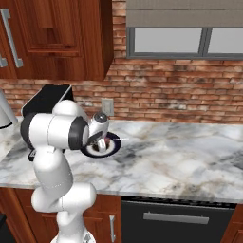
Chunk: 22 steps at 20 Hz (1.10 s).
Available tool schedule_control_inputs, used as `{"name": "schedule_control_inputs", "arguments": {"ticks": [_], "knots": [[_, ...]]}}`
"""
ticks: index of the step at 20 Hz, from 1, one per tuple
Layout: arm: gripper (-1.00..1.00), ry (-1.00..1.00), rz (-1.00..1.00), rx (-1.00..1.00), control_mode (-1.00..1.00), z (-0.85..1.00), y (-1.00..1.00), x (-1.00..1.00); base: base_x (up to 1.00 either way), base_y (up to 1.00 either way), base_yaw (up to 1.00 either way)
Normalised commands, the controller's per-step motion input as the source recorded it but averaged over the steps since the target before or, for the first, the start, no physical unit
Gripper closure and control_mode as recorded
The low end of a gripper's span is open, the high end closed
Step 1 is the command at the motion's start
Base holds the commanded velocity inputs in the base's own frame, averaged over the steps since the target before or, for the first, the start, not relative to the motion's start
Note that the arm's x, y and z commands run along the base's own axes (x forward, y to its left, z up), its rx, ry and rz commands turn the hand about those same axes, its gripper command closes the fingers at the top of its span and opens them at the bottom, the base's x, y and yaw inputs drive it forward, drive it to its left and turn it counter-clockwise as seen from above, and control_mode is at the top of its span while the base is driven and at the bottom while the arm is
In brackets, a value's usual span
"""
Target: Place the cold items (orange and bell pepper) from the fridge in one tupperware on the dining counter. Place the warm items (hot dog and kebab skewer) in the stove area in another tupperware.
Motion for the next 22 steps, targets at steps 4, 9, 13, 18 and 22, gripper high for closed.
{"name": "schedule_control_inputs", "arguments": {"ticks": [4, 9, 13, 18, 22], "knots": [[-1.0, -0.02, 0.0, -0.11, -1.0, -0.68, 0.0, 0.09, 0.0, 0.0, 0.0], [1.0, -0.03, 0.0, -0.07, -1.0, -0.56, 0.0, 0.02, 0.0, 0.0, 0.0], [1.0, -0.03, 0.0, -0.04, -1.0, -0.46, 0.0, -0.01, 0.0, 0.0, 0.0], [1.0, -0.04, 0.0, -0.06, -1.0, -0.18, -0.12, -0.35, 0.0, 0.0, 0.0], [1.0, -0.09, -0.01, -0.01, -1.0, 0.56, -0.27, -0.61, 0.0, 0.0, 0.0]]}}
